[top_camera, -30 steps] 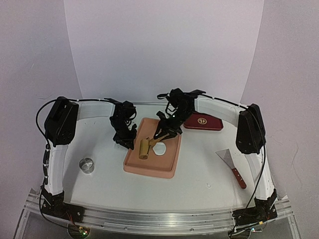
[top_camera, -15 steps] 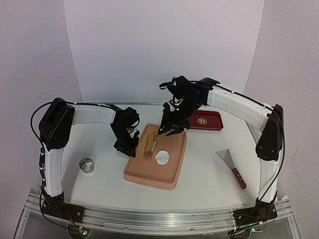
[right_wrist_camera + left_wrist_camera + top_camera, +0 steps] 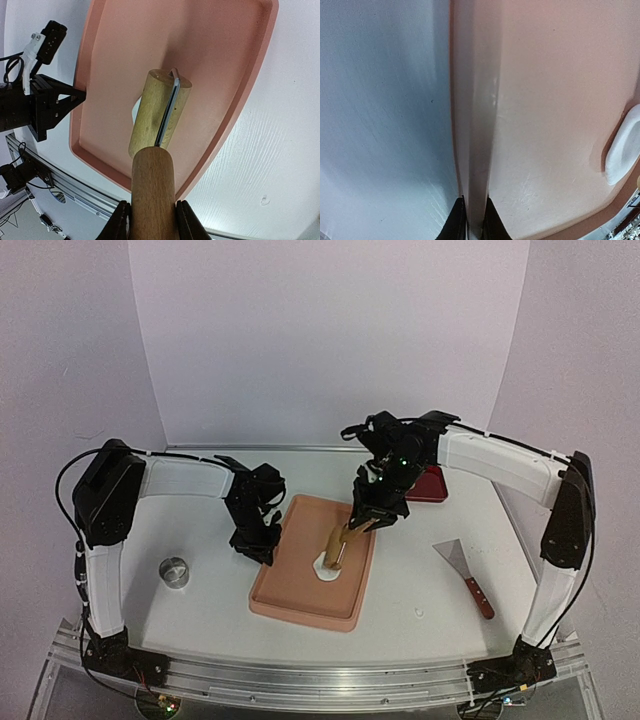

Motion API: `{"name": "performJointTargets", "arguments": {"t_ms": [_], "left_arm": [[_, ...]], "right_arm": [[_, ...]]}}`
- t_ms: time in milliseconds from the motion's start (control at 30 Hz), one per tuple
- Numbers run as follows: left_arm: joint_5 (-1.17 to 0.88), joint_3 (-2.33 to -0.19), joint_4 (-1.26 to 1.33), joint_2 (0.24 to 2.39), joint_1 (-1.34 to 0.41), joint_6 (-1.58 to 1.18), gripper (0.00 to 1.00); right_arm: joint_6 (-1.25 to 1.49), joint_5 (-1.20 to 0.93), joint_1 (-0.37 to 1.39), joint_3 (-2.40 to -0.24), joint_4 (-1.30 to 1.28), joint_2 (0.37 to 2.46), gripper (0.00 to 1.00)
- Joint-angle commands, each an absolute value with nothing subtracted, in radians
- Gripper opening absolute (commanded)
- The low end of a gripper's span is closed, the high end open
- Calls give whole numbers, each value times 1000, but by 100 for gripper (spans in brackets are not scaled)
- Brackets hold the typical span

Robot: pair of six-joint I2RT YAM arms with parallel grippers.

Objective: Roll out the dumpling wrappers from the dough

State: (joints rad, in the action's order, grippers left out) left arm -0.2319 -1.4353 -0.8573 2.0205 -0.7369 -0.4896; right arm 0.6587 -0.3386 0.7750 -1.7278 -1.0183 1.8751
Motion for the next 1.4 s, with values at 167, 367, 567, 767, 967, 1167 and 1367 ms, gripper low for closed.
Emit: {"name": "performJointTargets", "arguments": {"t_ms": [167,367,567,767,967,1167,1367], "left_arm": [[-229,-1428,-864,2014,-752,-515,0],[-224,-1445,-867,2026,-754,-514,0],[-228,-1456,-867,2036,-753,-514,0],[-230,-1483,-894,2047,-761,-505,0],[-235,-1488,-893,2054,-764,-510,0],[-240,-1483,-883,2052,-764,-528,0],[-235,-1483,-880,2054,-761,-531,0]], "right_arm": [[657,-364,780,-1716,-988,1858,0],[640,-361,781,-1681,-990,1891,0],[616,-378,781,-1648,-990,1939,0],[590,-377,781,-1681,-993,2015,0],[573,-389,781,-1671,-1008,2074,0],[525,-368,779,-1560,-1023,2059,0],[484,-357,765,-1438,-1023,2028,0]]}}
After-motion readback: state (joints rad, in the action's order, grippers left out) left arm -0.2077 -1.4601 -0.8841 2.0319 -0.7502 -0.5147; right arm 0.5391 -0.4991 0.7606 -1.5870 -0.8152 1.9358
